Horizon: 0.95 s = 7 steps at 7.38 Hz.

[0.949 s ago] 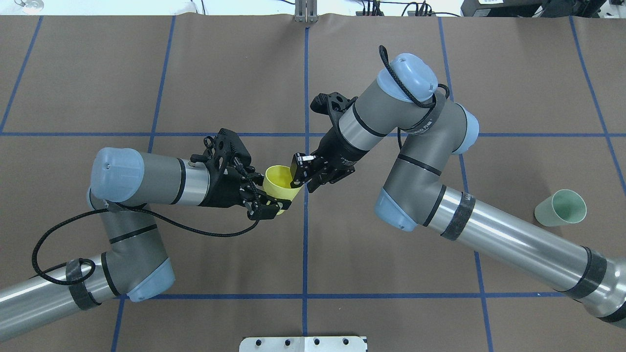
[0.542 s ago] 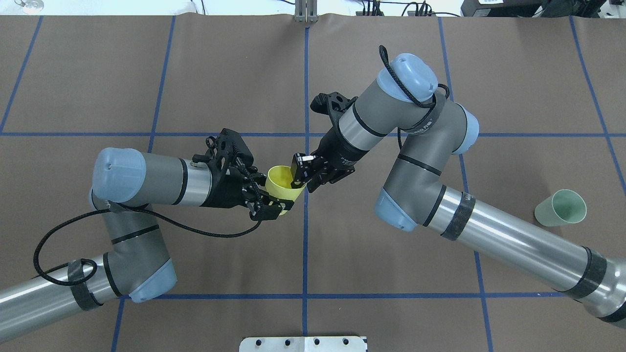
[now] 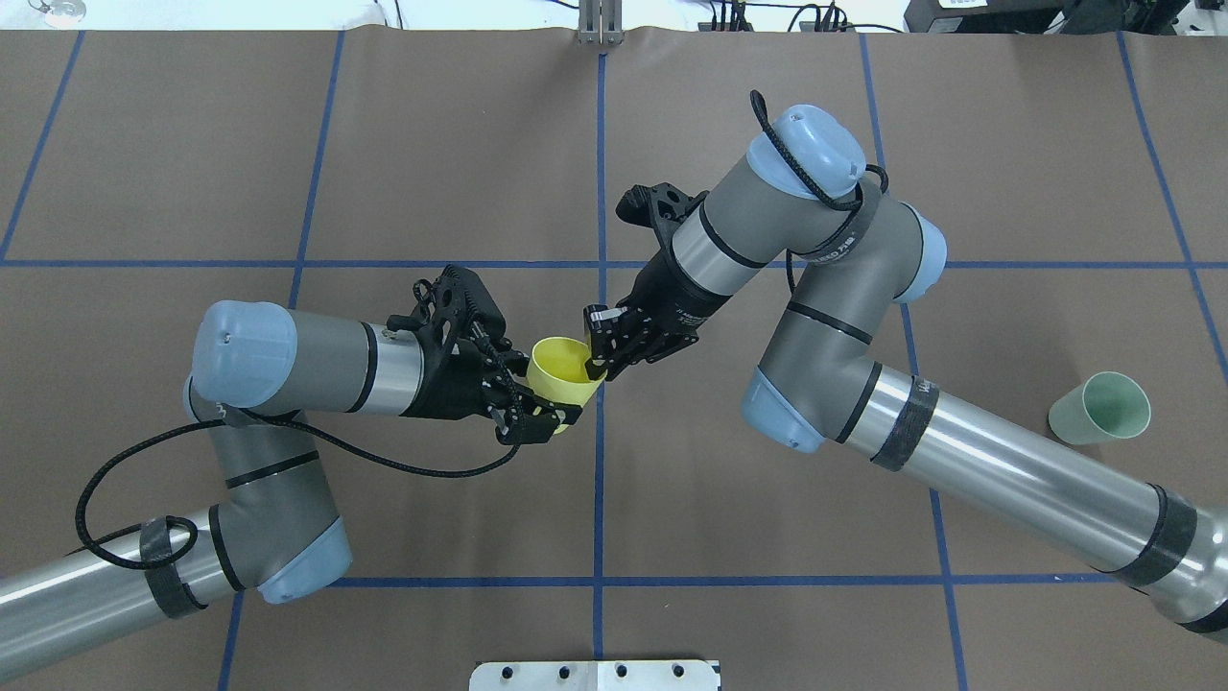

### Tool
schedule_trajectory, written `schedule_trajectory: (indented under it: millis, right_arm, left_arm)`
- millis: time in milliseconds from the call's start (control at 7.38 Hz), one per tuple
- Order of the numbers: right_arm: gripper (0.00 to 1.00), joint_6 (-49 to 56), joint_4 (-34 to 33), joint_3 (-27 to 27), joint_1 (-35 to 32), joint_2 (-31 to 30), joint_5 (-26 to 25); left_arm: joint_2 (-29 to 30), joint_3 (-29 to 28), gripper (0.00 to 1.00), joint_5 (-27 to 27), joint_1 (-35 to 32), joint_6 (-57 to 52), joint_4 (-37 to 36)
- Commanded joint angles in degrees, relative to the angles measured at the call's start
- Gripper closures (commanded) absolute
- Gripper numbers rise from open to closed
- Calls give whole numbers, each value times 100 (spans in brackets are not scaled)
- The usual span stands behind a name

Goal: Transfer and stack yellow cup on green cup

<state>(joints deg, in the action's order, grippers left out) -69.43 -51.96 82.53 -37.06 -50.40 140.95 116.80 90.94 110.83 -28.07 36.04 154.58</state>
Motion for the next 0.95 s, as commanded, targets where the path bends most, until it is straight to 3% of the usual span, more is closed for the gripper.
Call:
schedule_trajectory:
  millis: [0,813]
  right_arm:
    - [80,0,2,0,-11,3,38]
    - [81,0,10,9,-2,-31,46]
  left_arm:
    - [9,-14,95,0,47,0,2]
    - [79,3,95,-9,92,0,-59]
